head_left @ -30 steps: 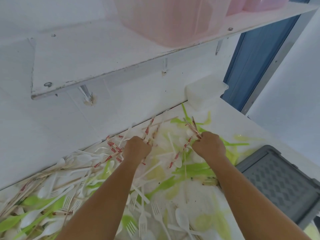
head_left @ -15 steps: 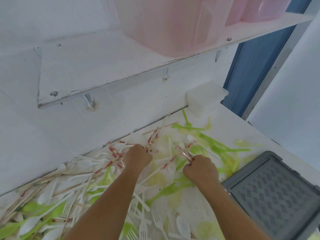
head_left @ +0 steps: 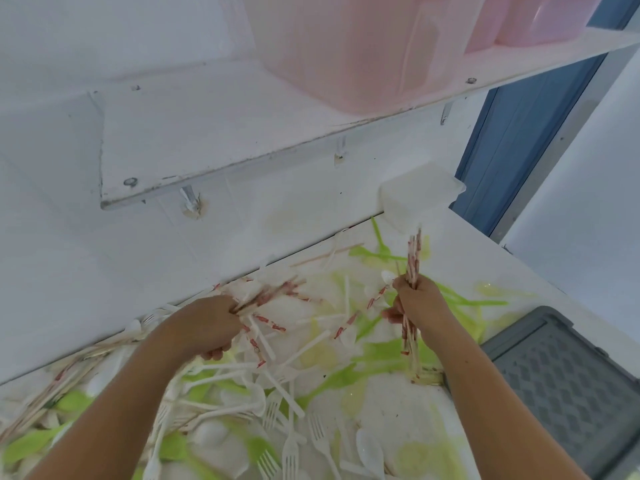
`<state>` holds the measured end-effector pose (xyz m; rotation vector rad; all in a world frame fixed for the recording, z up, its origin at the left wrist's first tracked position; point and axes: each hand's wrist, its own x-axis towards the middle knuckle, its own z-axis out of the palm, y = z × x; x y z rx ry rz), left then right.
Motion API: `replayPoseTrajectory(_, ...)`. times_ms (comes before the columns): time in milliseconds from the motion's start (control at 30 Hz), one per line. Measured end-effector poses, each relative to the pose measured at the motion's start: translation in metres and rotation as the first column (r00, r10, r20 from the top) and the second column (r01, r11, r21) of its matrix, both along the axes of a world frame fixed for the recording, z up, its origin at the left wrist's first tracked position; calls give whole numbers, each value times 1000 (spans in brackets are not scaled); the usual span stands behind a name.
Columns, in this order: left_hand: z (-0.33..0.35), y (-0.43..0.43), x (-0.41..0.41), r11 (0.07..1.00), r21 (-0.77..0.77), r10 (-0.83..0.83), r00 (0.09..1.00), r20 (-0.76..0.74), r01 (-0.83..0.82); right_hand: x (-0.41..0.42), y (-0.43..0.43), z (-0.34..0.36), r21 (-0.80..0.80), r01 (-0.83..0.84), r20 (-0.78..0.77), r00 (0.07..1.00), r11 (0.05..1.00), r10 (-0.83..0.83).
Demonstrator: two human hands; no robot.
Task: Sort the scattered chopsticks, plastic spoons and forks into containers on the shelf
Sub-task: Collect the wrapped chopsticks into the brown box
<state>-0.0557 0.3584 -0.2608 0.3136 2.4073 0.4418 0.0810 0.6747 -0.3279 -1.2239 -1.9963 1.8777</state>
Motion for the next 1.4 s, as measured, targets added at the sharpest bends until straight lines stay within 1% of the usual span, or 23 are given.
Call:
replayPoseTrajectory(33,1,-8,-1,998,44,38,999,2,-38,-6,-2,-2,-18,-25,-4,1000,1000,25)
replayPoseTrajectory(67,-1,-15,-4,994,80,79,997,-14,-78,-12,-2,-5,13,-59,12,998,998,59)
replayPoseTrajectory(133,-4,-26,-12,965,176,203,978,-44,-193,-23,-5,-13,189,-158,118,984,969,137)
replayPoseTrajectory(167,-5,-31,-15,937,234,278,960,-43,-261,-26,-7,-15,313,-237,208,962,920,177)
replayPoseTrajectory(200,-6,-34,-17,909,282,334,941,-49,-307,-28,-10,-17,435,-353,326,919,828,220)
replayPoseTrajectory(233,-9,-36,-18,890,314,369,927,-66,-331,-29,-13,-20,521,-486,452,855,702,256)
replayPoseTrajectory(300,-18,-40,-20,898,312,362,924,-127,-309,-30,-15,-28,611,-649,592,755,454,283)
replayPoseTrajectory(333,-23,-40,-21,917,278,341,924,-173,-286,-32,-13,-31,634,-677,613,734,373,291)
replayPoseTrajectory(433,-41,-39,-32,968,145,242,909,-340,-204,-36,-5,-37,649,-735,661,673,196,332)
replayPoseTrajectory(500,-54,-39,-44,988,84,152,927,-343,-131,-36,-3,-42,640,-762,689,625,96,368)
replayPoseTrajectory(567,-66,-41,-54,999,46,24,927,-373,-8,-37,-3,-46,627,-779,713,584,20,389)
replayPoseTrajectory(633,-75,-39,-58,989,-14,-140,885,-444,150,-37,-2,-50,619,-784,732,555,-47,396)
replayPoseTrajectory(700,-82,-33,-57,948,-69,-307,829,-467,312,-35,-1,-52,639,-763,733,563,-100,382)
replayPoseTrajectory(767,-88,-27,-55,906,-81,-409,809,-422,416,-32,1,-57,688,-710,700,597,-149,391)
replayPoseTrajectory(833,-92,-21,-54,873,-83,-474,794,-381,481,-27,6,-62,743,-649,644,630,-162,434)
replayPoseTrajectory(900,-96,-20,-52,848,-104,-519,775,-360,520,-24,11,-65,786,-601,587,657,-142,473)
replayPoseTrajectory(1000,-103,-28,-53,831,-71,-529,745,-407,551,-22,13,-56,871,-489,426,714,-40,556)
replayPoseTrajectory(1067,-106,-34,-54,824,-29,-520,735,-435,566,-22,13,-44,899,-431,311,749,73,585)
replayPoseTrajectory(1133,-107,-37,-53,814,-4,-514,717,-471,581,-23,11,-28,870,-436,236,778,229,582)
replayPoseTrajectory(1233,-110,-41,-51,814,12,-485,692,-536,580,-26,10,-6,783,-443,166,826,438,540)
replayPoseTrajectory(1300,-113,-44,-50,827,57,-426,690,-585,560,-30,9,11,674,-460,147,850,578,505)
replayPoseTrajectory(1333,-114,-44,-50,830,96,-383,687,-618,549,-32,9,19,608,-487,158,848,628,505)
replayPoseTrajectory(1400,-109,-41,-51,834,191,-278,693,-665,518,-38,9,28,497,-556,210,822,666,530)
